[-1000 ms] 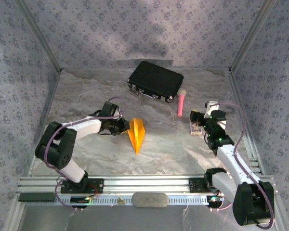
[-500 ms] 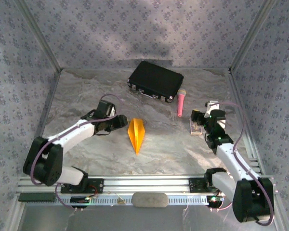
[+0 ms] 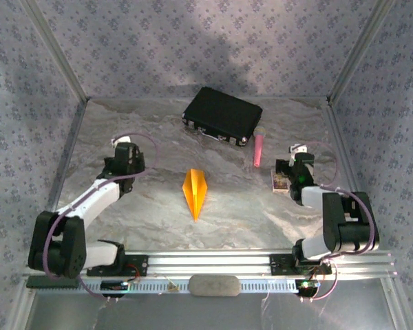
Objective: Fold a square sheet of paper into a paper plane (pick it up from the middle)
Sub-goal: Reset both arms
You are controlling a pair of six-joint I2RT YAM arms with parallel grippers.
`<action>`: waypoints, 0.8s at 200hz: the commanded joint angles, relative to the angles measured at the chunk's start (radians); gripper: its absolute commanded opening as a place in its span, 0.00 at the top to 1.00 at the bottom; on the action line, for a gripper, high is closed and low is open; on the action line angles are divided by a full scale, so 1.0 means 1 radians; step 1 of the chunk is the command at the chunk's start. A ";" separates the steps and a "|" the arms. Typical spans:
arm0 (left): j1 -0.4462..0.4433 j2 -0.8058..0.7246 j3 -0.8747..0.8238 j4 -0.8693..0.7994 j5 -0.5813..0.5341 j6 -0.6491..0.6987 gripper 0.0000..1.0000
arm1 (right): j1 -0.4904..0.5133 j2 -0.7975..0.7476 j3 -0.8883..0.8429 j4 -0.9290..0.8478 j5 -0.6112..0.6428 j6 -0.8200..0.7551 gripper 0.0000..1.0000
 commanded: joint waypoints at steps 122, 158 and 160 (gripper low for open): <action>0.230 0.244 -0.236 0.811 0.313 0.133 0.00 | -0.027 0.060 -0.040 0.221 -0.045 -0.007 0.01; 0.220 0.242 -0.234 0.804 0.300 0.138 0.00 | -0.030 0.060 -0.040 0.221 -0.050 -0.008 0.01; 0.221 0.242 -0.232 0.801 0.301 0.139 0.00 | -0.030 0.060 -0.040 0.220 -0.052 -0.008 0.01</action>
